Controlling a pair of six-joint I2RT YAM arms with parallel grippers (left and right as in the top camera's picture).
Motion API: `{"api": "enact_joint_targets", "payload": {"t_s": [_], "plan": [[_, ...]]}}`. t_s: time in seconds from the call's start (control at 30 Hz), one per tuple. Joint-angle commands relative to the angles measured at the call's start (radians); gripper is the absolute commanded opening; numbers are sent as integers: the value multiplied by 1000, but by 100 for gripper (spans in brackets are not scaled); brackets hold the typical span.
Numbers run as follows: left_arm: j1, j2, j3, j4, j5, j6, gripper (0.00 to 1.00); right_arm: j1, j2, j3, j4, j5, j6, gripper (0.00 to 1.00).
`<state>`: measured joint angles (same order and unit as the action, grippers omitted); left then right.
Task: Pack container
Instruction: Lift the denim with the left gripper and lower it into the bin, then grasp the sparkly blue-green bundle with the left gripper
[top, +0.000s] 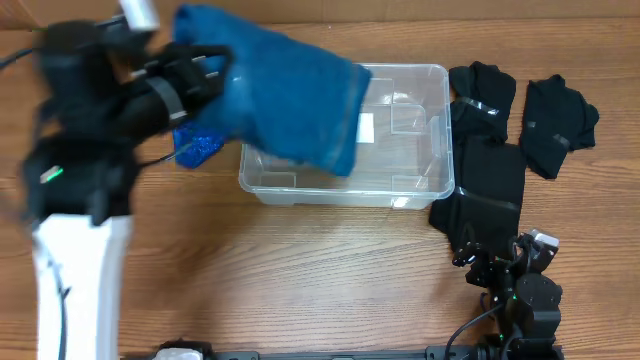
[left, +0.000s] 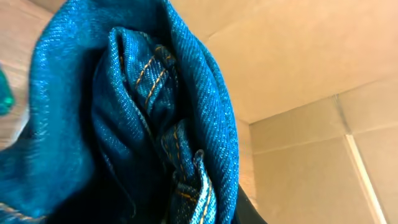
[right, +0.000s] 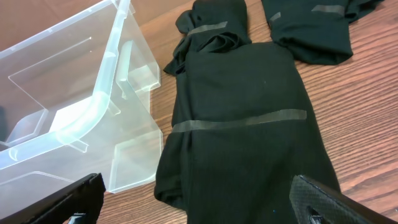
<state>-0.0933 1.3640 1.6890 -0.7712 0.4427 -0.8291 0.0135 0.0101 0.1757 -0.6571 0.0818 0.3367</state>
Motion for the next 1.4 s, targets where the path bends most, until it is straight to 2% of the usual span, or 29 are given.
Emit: {"api": "enact_joint_targets", "payload": {"t_s": [0.0,0.1,0.17,0.33,0.37,0.4,0.43,0.47,0.5,0.57,0.6,0.63,0.83,0.93,1.03,1.17,1.27,1.37], "plan": [[-180,135,14,112,-251,-171,4,-3,-7,-17,-2,2,1,100],[-261,296,14,229,-262,-224,4,-3,-7,-17,-2,2,1,100],[-292,383,14,237,-259,-290,4,-3,-7,-17,-2,2,1,100],[-341,507,14,220,-259,-291,4,-3,-7,-17,-2,2,1,100],[-342,513,14,207,-259,-265,7,-3,-7,-17,-2,2,1,100],[-342,513,14,192,-263,-206,29,-3,-7,-17,-2,2,1,100],[-338,511,14,182,-261,-141,66,-3,-7,-17,-2,2,1,100],[-331,504,15,168,-250,-52,86,-3,-7,-17,-2,2,1,100],[-314,492,15,143,-229,72,85,-3,-7,-17,-2,2,1,100],[-273,467,15,86,-205,198,87,-3,-7,-17,-2,2,1,100],[-236,448,16,39,-206,248,92,-3,-7,-17,-2,2,1,100],[-144,415,16,-41,-217,305,100,-3,-7,-17,-2,2,1,100],[224,433,15,-90,-108,468,100,-3,-7,-17,-2,2,1,100],[348,500,15,-70,-48,542,100,-3,-7,-17,-2,2,1,100],[411,600,15,-25,57,581,100,-3,-7,-17,-2,2,1,100],[427,754,16,95,217,581,100,-3,-7,-17,-2,2,1,100],[413,853,16,166,220,518,100,-3,-7,-17,-2,2,1,100],[399,919,16,233,233,506,100,-3,-7,-17,-2,2,1,100]]}}
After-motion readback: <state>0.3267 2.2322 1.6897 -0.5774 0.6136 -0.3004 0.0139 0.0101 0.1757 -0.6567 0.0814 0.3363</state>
